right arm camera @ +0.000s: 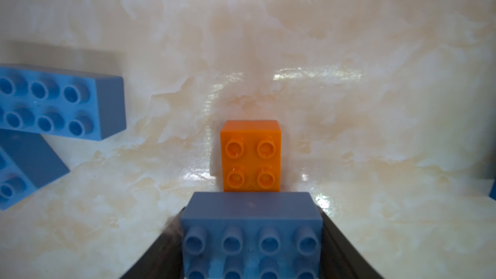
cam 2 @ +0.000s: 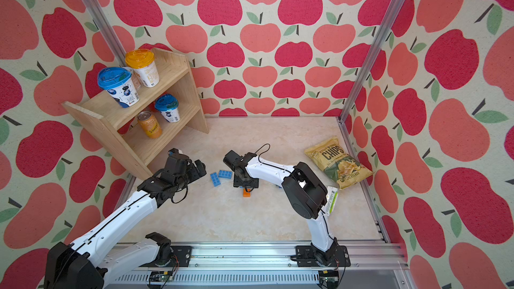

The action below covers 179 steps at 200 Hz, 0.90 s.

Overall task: Assemble a rectangle with lego
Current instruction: Assemble the lego brick with the lego brick.

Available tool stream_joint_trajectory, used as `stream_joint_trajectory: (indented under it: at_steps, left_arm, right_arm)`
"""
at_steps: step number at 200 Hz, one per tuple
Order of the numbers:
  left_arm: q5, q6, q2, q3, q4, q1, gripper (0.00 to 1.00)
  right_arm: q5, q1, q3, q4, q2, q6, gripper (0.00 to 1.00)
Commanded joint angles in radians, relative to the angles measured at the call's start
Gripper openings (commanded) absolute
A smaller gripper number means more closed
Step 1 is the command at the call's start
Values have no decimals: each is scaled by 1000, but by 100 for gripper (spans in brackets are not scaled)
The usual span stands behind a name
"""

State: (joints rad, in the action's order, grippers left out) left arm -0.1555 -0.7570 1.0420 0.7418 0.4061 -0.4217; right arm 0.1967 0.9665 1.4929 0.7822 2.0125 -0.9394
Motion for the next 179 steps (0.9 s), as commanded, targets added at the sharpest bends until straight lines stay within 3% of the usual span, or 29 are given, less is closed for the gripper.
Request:
stream_joint_trajectory:
  at_steps: [1,115,179]
  left_arm:
    - [-1,21,6,22,-18,-5,97]
    - [-12,18,3,19,-17,-3,97]
    - [-12,16,-3,19,-13,-3,97]
  right_arm:
    - [-14,1,-10,34,62,13,37]
    - [-58,21,-50,85,138,23,36]
    - [-76,34,-117,37,123,57,28]
